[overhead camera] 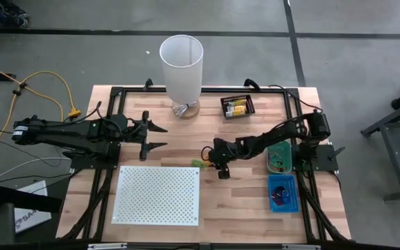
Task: Pick & Place Office Desk Supplies
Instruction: Put the yellow spring keychain into the blue bin
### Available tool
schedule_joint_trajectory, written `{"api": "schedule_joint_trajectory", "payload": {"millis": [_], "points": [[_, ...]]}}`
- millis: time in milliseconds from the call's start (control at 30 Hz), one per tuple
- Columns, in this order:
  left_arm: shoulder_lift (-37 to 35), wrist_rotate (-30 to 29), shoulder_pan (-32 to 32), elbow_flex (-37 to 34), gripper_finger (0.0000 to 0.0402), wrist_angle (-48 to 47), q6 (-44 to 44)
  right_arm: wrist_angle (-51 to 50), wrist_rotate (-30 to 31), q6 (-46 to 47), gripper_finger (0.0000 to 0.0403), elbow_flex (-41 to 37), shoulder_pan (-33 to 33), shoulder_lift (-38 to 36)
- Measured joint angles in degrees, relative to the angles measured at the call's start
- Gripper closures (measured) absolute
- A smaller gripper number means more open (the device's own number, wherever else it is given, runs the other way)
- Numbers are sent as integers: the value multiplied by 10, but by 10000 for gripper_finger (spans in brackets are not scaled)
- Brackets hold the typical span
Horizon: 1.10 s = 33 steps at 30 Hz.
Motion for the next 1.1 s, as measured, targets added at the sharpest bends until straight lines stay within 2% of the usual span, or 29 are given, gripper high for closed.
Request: {"api": "schedule_joint_trajectory", "payload": {"millis": [500, 933, 1100], "points": [[0, 0, 0, 0, 181, 2, 0, 25, 3, 15, 298, 0, 0, 16], [0, 0, 0, 0, 181, 2, 0, 21, 13, 14, 369, 0, 0, 16], [0, 0, 0, 0, 181, 2, 0, 22, 15, 14, 380, 0, 0, 16]]}}
